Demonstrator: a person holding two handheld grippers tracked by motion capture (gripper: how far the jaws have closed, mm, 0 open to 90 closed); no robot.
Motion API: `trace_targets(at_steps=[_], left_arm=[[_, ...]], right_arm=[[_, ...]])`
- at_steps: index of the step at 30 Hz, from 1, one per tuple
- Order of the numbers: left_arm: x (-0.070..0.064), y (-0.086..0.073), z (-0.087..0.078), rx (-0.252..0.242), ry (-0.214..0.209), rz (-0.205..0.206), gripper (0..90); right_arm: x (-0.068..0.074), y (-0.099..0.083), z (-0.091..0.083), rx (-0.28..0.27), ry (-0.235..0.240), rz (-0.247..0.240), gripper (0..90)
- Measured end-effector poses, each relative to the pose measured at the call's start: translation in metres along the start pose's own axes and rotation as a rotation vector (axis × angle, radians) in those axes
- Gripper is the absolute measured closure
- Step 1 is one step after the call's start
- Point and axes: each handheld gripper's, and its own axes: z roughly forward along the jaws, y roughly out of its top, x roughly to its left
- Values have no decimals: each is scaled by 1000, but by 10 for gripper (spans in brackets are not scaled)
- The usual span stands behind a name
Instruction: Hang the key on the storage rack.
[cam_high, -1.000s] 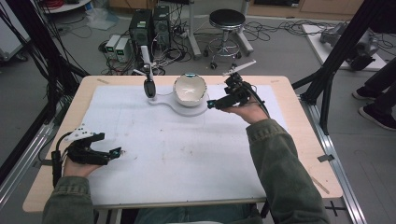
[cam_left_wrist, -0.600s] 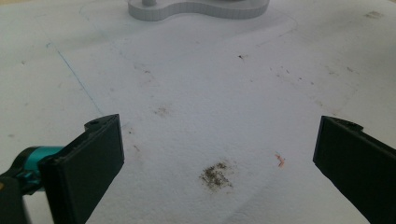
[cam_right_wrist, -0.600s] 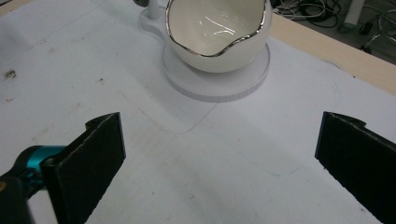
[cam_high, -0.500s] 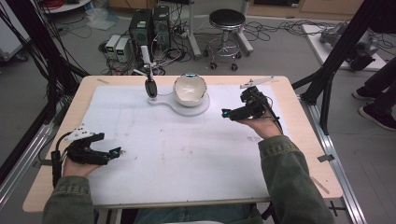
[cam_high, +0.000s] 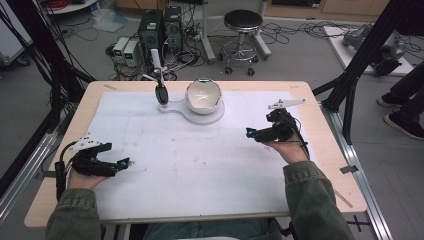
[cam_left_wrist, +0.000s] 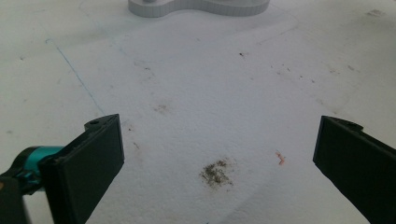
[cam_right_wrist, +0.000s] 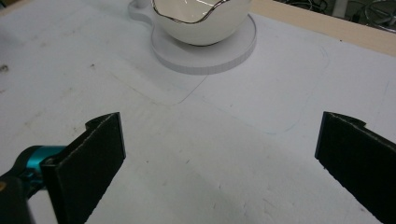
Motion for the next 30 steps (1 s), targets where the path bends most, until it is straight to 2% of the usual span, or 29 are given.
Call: trace_targets(at_steps=[8,10,16,21,30], left_arm=[[0,-1,-1,3,-2,-9,23],[0,-1,-2,3,-4,-13,23],[0,-1,-3,1,-5,-15,23],[0,-2,-2,9,-11,-21,23],[0,-3,-1,16,-6,-23,23]], right_arm=[[-1,-23,-3,-7,-22,-3,6],[-2,-27,-5,-17,-10,12,6],[-4,-45,-12,-28,-21,20,6],[-8,-60,-18,-52,-4,27,6],[-13,-86,-18,-62,-27,38,5]])
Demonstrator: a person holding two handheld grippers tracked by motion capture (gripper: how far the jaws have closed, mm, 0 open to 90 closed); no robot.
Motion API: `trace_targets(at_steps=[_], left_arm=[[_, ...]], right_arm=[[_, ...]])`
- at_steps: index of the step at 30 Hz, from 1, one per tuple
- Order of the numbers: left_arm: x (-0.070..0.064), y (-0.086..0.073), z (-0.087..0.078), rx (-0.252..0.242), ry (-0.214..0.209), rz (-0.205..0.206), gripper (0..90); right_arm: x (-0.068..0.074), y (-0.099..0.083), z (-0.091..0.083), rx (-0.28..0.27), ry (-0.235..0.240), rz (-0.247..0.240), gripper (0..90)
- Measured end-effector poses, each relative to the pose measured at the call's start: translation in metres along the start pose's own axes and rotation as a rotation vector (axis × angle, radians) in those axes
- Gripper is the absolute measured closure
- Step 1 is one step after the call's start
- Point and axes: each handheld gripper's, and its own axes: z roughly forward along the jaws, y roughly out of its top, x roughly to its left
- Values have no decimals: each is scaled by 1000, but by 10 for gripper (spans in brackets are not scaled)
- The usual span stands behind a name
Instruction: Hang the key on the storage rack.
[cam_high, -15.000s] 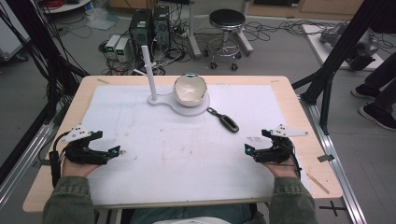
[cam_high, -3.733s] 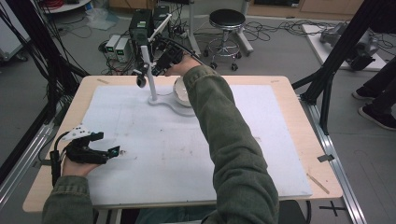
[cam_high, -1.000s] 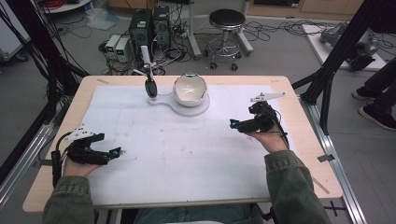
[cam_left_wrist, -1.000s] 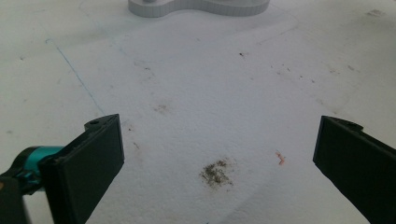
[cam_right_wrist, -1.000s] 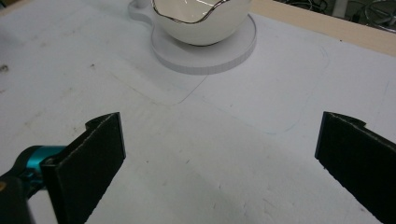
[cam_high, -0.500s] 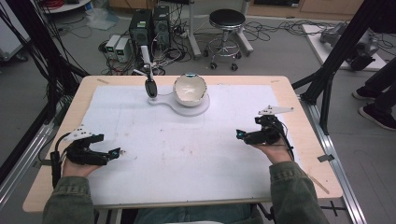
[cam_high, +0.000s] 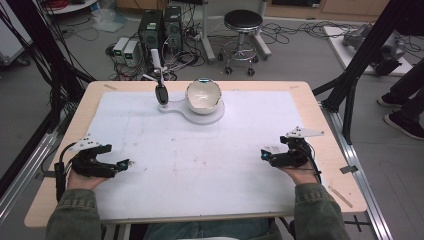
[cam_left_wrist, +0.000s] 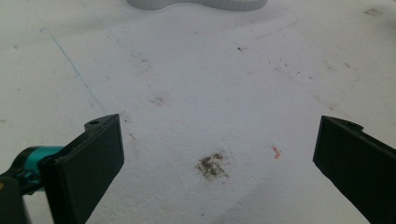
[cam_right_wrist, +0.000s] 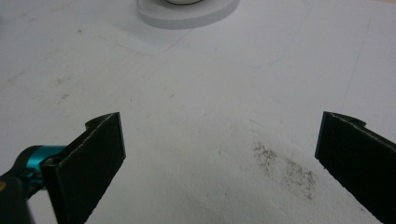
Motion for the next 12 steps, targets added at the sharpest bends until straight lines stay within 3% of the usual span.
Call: trace_targets(at_steps=[10,12], left_arm=[[0,0,3,13,-1,7,23],[0,-1,5,22,-1,11,23]], right_arm=[[1,-10,-1,-3,-37,-8,5],[1,-10,-1,-10,-62,-1,5]])
